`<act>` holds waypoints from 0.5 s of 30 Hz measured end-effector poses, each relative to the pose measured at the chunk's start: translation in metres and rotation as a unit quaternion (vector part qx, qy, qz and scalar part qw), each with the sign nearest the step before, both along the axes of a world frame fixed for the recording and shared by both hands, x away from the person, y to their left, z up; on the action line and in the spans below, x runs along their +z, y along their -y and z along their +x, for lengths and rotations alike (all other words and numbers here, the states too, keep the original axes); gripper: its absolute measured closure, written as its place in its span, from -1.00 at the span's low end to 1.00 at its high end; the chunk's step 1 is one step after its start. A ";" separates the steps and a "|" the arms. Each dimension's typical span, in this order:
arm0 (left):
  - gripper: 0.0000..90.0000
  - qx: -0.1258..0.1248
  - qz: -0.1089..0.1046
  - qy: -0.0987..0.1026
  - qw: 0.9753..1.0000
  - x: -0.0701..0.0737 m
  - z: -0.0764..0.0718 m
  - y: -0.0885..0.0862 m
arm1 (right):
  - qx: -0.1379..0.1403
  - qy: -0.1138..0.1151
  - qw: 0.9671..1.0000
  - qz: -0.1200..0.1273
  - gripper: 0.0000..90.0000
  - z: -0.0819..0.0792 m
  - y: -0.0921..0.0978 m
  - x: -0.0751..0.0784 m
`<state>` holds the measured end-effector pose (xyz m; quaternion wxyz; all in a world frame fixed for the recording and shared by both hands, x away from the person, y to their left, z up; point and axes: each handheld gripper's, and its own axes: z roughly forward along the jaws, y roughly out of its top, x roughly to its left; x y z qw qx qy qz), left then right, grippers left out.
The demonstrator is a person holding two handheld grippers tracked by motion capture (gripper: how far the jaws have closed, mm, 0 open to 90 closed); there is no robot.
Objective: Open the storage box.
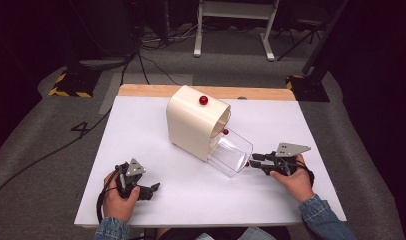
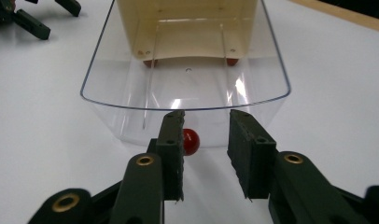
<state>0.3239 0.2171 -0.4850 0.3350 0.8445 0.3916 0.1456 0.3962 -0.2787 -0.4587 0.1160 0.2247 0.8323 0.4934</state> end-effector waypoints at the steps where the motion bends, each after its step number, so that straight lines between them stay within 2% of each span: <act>1: -0.77 0.001 0.000 0.001 1.000 0.000 0.000 0.000 | -0.002 0.002 1.000 0.002 0.46 0.000 0.002 0.002; 8: -0.77 0.000 0.000 0.000 1.000 0.000 0.000 0.000 | -0.017 0.013 0.999 0.026 0.40 -0.004 0.014 0.019; 12: -0.77 0.000 -0.001 0.001 1.000 0.000 0.000 0.000 | -0.023 0.016 0.998 0.048 0.36 -0.004 0.015 0.032; 15: -0.77 0.000 -0.001 0.001 1.000 0.000 0.000 0.000 | -0.019 0.023 0.998 0.047 0.36 -0.002 0.011 0.042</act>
